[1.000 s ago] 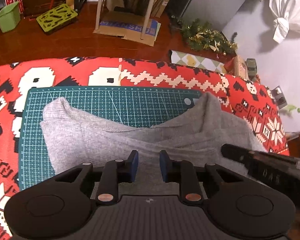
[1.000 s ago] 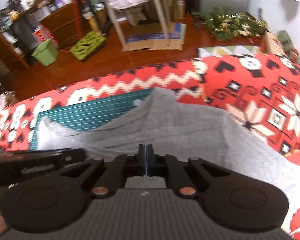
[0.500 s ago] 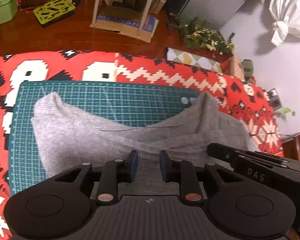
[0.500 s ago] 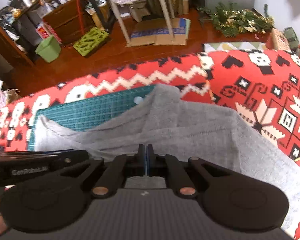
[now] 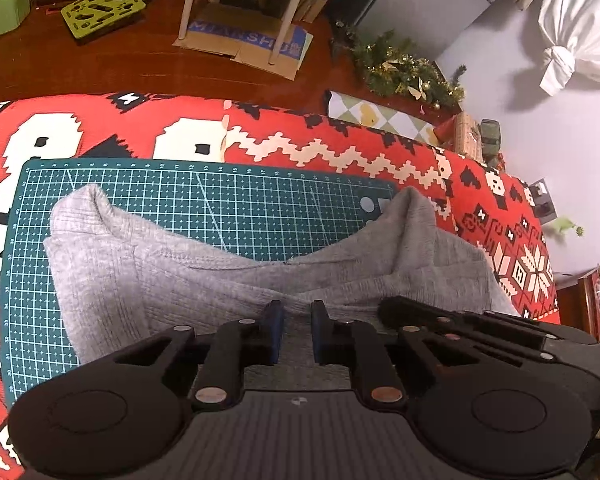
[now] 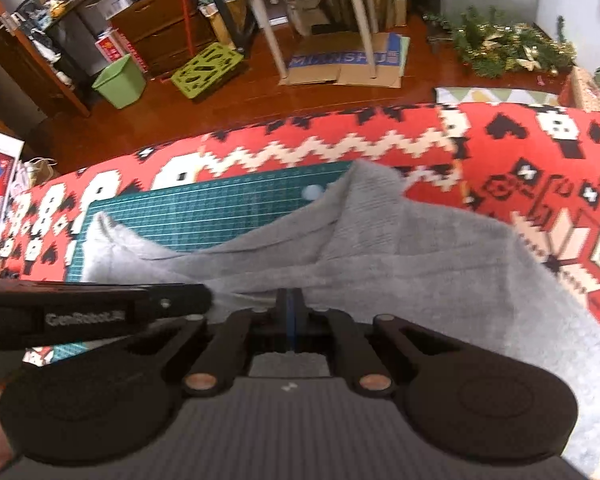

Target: Fold clothes

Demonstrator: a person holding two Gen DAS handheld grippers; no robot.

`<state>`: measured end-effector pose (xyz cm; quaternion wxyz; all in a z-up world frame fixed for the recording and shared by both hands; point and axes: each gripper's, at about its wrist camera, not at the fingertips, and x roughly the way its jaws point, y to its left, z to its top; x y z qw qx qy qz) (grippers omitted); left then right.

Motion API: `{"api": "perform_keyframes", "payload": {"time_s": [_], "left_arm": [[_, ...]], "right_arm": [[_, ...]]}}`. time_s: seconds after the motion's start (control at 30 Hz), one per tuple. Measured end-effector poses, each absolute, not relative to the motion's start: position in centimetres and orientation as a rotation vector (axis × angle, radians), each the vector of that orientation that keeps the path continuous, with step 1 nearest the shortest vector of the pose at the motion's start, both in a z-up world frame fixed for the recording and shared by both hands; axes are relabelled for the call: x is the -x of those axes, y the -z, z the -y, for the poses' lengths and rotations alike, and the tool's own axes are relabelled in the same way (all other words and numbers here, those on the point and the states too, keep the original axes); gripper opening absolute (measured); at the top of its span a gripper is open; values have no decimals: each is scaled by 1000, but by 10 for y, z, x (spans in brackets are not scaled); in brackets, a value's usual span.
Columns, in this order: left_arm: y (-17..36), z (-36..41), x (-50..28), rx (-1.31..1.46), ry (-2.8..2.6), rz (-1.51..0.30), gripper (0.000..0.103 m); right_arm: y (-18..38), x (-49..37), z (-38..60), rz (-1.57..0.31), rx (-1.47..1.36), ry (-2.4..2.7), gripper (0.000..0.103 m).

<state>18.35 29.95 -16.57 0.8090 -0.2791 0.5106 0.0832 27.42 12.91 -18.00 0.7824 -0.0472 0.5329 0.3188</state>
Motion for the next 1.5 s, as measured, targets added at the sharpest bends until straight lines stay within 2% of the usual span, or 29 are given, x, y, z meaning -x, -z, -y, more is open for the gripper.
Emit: {"api": "perform_keyframes", "payload": {"time_s": [0.47,0.53,1.07,1.17,1.2,1.3,1.4,1.5], "left_arm": [[164,-290,-201,598,-148,-1092,13],[161,-285,-204,590,-131,-1089,13],[149,-178,-255,471,78,-1149,13],[151,-155,-263,441,110,-1174,13],[151,-147,-265,430,119,-1182,13],[152,-126,-269,407,147,-1204,13],[152,-109,-270,403,164,-1225,13],[154,-94,-270,394,175,-1251,13]], "right_arm": [[176,-301,-100,-1143,84,-596,0],[174,-303,-93,-1136,81,-576,3],[159,-302,38,-1161,-9,-375,4],[159,-294,70,-1172,-30,-322,7],[160,-292,80,-1177,-39,-302,13],[162,-284,108,-1187,-63,-241,13],[168,-278,128,-1201,-97,-190,21],[172,-273,136,-1208,-142,-169,22]]}}
